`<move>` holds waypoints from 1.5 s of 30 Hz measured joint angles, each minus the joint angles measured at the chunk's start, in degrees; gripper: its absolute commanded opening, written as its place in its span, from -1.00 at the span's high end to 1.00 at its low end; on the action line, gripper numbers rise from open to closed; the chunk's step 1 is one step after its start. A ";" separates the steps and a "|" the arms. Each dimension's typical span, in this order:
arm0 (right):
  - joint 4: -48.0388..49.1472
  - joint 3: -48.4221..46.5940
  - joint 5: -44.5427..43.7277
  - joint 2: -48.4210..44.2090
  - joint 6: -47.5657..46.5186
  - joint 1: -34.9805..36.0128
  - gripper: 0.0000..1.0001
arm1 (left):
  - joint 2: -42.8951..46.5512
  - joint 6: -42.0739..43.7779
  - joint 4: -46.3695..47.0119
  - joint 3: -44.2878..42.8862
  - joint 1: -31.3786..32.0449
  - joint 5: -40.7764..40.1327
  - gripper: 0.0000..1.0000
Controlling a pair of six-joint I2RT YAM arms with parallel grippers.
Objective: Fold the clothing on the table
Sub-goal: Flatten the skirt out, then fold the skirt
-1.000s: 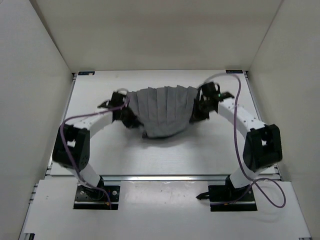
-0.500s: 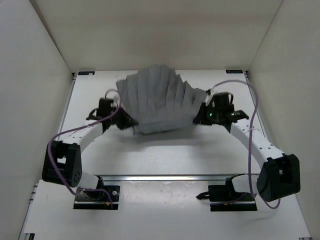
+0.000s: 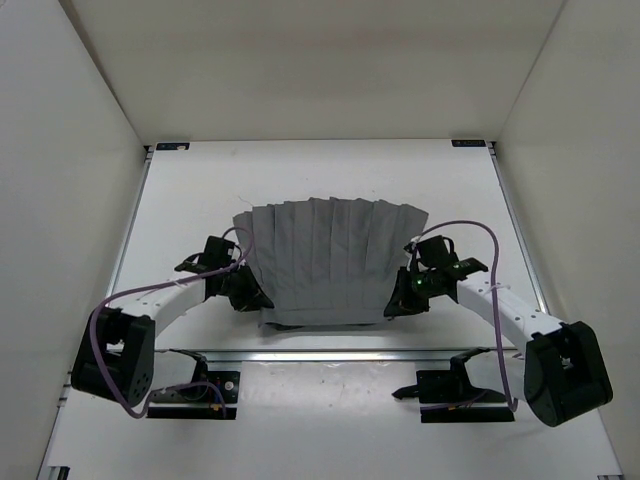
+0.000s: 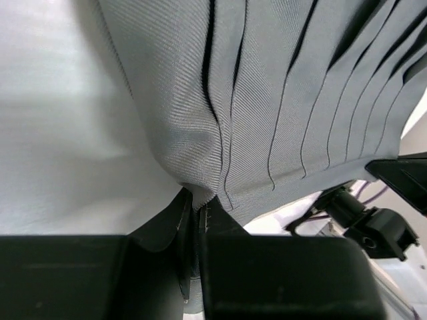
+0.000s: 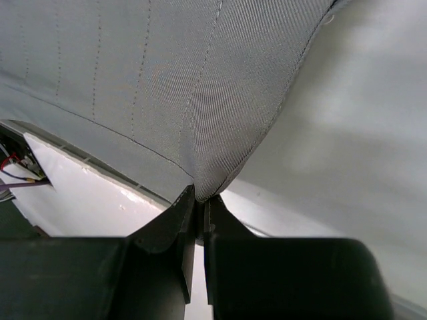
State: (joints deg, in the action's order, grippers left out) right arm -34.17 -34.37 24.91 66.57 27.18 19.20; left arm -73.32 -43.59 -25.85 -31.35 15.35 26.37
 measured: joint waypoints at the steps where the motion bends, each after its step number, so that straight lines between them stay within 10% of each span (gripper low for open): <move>1: -0.85 -0.20 -0.26 0.00 0.68 0.68 1.00 | 0.59 0.35 -0.76 -0.04 0.22 -0.48 0.76; 11: -9.09 1.20 -0.98 -10.12 8.66 7.37 1.00 | 18.27 -0.92 -10.36 5.25 1.49 -1.57 1.00; 16: -15.04 -11.65 2.67 -4.92 6.01 -2.45 1.00 | 8.76 -0.42 -14.88 -9.66 -0.70 0.22 0.93; 18: -14.95 -22.69 3.13 4.20 4.26 -6.82 1.00 | -0.31 -0.55 -13.27 -19.08 -3.69 1.62 0.63; 20: -13.20 -34.47 3.48 14.78 2.67 -9.40 0.47 | -9.90 -0.94 -10.03 -28.22 -6.73 3.32 0.13; 26: -10.29 -57.70 -0.33 39.54 -0.46 -14.99 0.09 | -31.15 -8.70 4.87 -38.21 -15.61 7.28 -0.33; 35: -7.37 -38.27 -4.15 32.15 -0.17 -15.19 0.04 | -23.67 -13.18 11.32 -22.60 -15.06 10.64 -0.35; 45: -1.11 -24.55 -8.66 30.69 2.89 -17.14 -0.05 | -19.21 -3.93 1.49 -17.40 -10.93 -9.84 -0.35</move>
State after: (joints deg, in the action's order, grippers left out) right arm -35.29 -58.92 16.25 97.25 30.06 2.07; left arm -92.53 -47.53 -24.36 -48.75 4.43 16.53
